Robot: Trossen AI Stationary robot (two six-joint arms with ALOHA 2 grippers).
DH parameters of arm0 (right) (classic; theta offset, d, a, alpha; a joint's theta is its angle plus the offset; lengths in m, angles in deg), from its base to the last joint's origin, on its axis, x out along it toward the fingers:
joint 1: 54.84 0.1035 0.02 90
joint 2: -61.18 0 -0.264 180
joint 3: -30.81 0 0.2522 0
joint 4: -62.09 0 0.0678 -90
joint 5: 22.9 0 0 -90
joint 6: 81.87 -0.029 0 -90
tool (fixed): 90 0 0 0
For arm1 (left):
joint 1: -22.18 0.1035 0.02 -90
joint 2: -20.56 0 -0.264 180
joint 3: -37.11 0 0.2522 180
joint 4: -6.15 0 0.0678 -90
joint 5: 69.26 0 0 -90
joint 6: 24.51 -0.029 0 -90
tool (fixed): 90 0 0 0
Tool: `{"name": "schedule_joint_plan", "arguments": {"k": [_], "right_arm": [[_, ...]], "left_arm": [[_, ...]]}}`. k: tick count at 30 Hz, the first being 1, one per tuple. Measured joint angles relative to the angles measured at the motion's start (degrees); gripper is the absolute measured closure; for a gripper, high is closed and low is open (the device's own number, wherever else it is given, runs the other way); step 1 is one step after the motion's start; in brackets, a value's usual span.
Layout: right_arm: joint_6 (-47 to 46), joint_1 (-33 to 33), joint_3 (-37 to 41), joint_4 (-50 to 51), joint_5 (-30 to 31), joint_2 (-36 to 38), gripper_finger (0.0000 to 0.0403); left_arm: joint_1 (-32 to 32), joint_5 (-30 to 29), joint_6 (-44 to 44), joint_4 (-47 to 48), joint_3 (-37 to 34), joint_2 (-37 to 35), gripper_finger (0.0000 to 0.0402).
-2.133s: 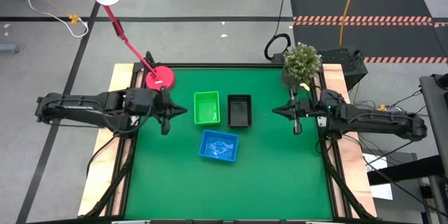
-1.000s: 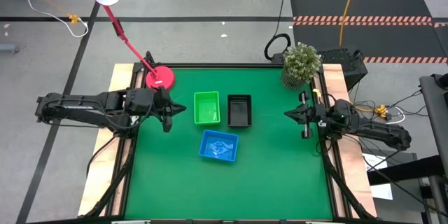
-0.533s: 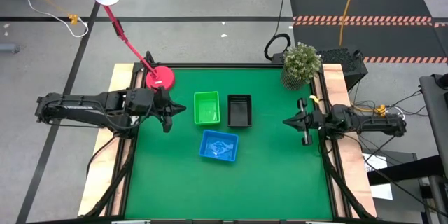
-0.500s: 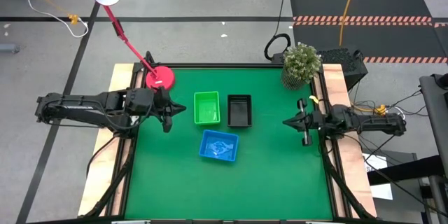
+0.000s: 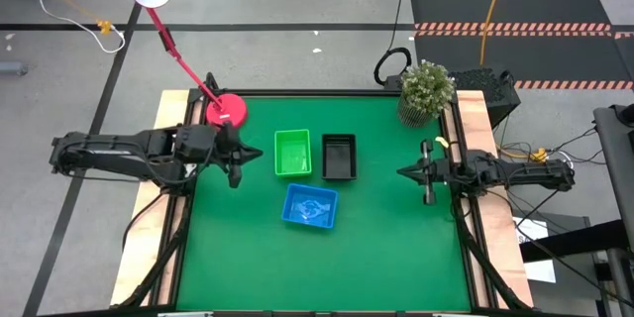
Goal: Stack baskets by color
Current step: Return to Home Position
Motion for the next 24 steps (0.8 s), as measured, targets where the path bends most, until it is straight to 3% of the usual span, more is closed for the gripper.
{"name": "schedule_joint_plan", "arguments": {"k": [5,11,18,24], "right_arm": [[-0.1,0.0,0.0,-0.8,0.9,-0.2,0.0403],[-0.1,0.0,0.0,-1.4,1.0,-0.2,0.0403],[-0.2,0.0,0.0,-1.7,1.0,-0.2,0.0403],[-0.2,0.0,0.0,-1.8,1.0,-0.2,0.0403]], "left_arm": [[0.0,0.1,-3.7,0.0,-0.9,-2.9,0.04],[0.1,3.1,-4.6,-1.5,-7.7,-10.4,0.04],[-0.6,9.6,-5.6,-10.5,-18.2,-19.3,0.0399],[-1.7,10.3,-7.4,-18.9,-27.3,-25.0,0.0399]]}}
